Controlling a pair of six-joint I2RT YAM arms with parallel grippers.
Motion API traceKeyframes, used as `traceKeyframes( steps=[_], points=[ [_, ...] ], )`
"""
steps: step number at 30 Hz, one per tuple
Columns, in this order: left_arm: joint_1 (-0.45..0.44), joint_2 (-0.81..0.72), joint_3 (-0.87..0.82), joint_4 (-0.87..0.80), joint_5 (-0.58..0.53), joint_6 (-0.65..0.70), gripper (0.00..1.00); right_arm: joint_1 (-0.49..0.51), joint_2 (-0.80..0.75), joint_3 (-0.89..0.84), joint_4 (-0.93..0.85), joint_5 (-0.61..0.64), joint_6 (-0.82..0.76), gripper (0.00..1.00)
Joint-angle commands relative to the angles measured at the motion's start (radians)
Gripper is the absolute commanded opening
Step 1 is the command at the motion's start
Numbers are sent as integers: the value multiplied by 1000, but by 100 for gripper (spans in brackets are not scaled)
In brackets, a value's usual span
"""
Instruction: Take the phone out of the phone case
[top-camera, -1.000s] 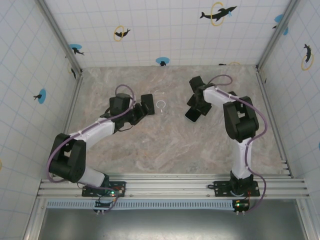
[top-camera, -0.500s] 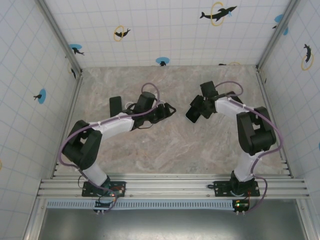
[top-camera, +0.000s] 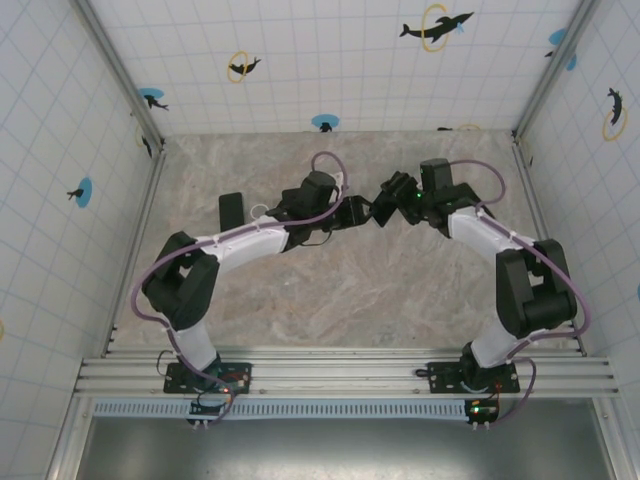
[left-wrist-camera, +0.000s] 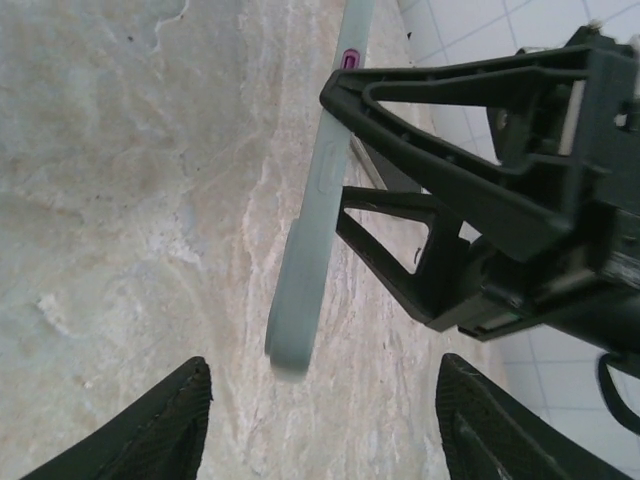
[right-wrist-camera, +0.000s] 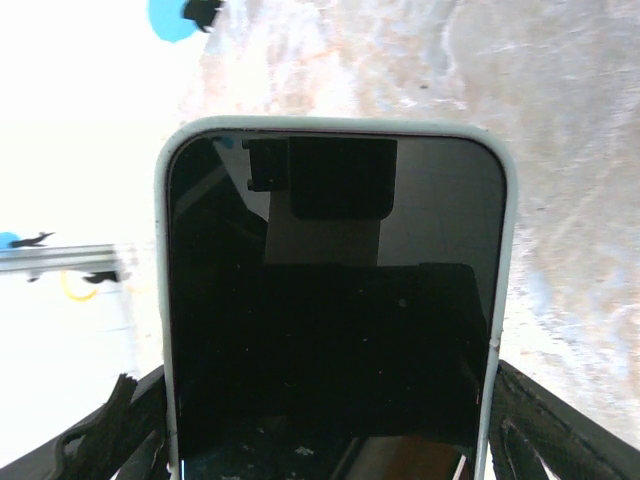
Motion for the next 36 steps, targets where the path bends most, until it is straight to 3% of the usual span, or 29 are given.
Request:
traceKeyframes(
  steps=[1, 3, 7, 18, 23, 25, 30, 36],
  points=[
    [-7, 35, 74, -35, -7, 68, 58, 3, -66, -28, 108, -42, 47, 46],
    [-13, 56, 108, -62, 2, 85, 55, 3, -77, -35, 107, -44, 53, 45],
    [-15, 80, 139, -100, 13, 119, 38, 9, -90, -39, 101, -49, 54, 45],
    [-18, 77, 164, -152, 18, 215, 24, 36, -94, -44, 118, -64, 88, 45],
    [-10, 59, 157, -166, 19, 218, 10, 46, -97, -47, 108, -59, 76, 46],
    [-7, 46, 147, -163, 21, 216, 7, 48, -103, -54, 114, -62, 63, 50],
    [7, 13, 153, -188, 62, 244, 4, 53, -126, -96, 204, -103, 1, 76],
    [65, -45, 153, -223, 200, 264, 4, 15, -145, -99, 211, -198, -125, 91]
  ],
)
